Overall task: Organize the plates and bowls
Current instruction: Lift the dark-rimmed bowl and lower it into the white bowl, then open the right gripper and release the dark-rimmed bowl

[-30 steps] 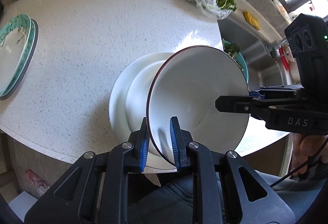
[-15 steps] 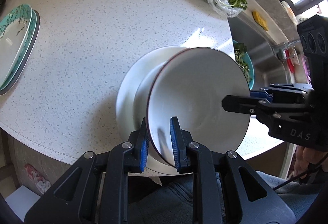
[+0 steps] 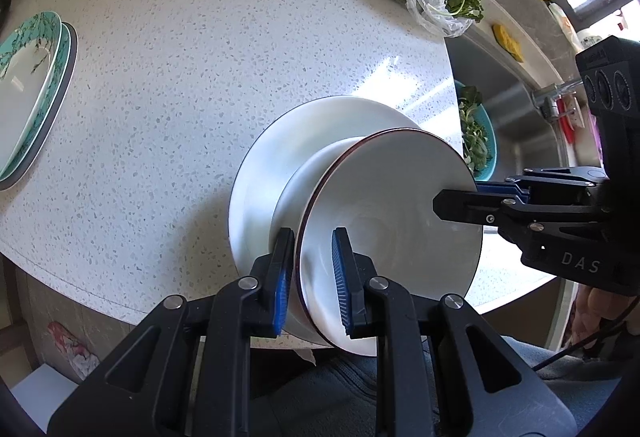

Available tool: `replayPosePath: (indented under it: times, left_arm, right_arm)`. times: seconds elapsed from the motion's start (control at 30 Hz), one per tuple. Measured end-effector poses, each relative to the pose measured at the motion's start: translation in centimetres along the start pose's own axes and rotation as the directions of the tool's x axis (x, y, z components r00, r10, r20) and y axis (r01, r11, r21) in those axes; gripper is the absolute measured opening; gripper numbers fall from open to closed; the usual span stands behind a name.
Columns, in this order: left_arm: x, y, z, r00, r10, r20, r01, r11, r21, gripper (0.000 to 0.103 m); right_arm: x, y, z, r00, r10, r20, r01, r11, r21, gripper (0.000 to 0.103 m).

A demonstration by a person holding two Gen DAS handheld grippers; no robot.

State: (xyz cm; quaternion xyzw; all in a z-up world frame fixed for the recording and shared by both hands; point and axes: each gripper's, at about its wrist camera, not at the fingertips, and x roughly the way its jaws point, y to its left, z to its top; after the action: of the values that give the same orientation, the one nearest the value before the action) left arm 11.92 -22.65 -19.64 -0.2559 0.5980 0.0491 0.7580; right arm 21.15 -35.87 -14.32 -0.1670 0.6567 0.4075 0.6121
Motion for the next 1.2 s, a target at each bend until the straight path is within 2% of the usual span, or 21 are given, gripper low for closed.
replayPosePath:
  times: [0.23,0.33,0.43,0.5,0.57,0.73,0.8,1.03,1.2]
  left_arm:
    - [-0.2,0.0,0.0,1.000,-0.002,0.003,0.002,1.000,-0.003,0.019]
    - [-0.4,-0.1,0.0,1.000,-0.013,0.003,0.013,1.000,0.000,0.023]
    - [-0.9,-0.5,-0.1,0.999,-0.032,0.014,0.032,0.999,0.011,0.036]
    - [-1.2,-0.7,0.0,0.999,-0.047,0.026,0.047,0.999,0.022,0.052]
    - [-1.5,-1.0,0.1,0.998,-0.055,0.042,0.054,0.998,0.035,0.060]
    - [-2.1,-1.0,0.2,0.995,-0.073,0.061,0.071,0.997,0.029,0.067]
    - [-2.5,-1.0,0.3,0.995,-0.064,0.075,0.062,0.998,0.025,0.083]
    - [-4.7,0.4,0.7,0.988,-0.083,0.131,0.085,0.996,-0.010,0.085]
    - [-5.9,3.1,-0.1,0.986,-0.065,0.152,0.073,0.996,-0.049,0.085]
  right_arm:
    - [0.2,-0.3,0.4,1.000,0.003,-0.004,-0.003,1.000,-0.013,0.013]
    - [0.2,-0.3,0.4,1.000,0.007,-0.005,-0.007,1.000,-0.014,0.012]
    - [0.2,-0.4,0.4,1.000,0.012,-0.007,-0.013,1.000,-0.015,0.011]
    - [0.2,-0.3,0.4,1.000,0.014,-0.007,-0.014,1.000,-0.020,0.011]
    - [0.3,-0.2,0.4,1.000,0.011,-0.009,-0.011,0.999,-0.032,0.012]
    - [0.3,-0.2,0.4,1.000,0.009,-0.007,-0.009,0.999,-0.037,0.012]
    - [0.4,-0.2,0.5,1.000,0.001,-0.007,-0.001,0.999,-0.041,0.012]
    - [0.4,-0.3,0.5,1.000,-0.004,0.001,0.004,0.999,-0.035,0.014]
    - [0.4,-0.4,0.6,1.000,0.006,0.000,-0.006,0.999,-0.033,0.015]
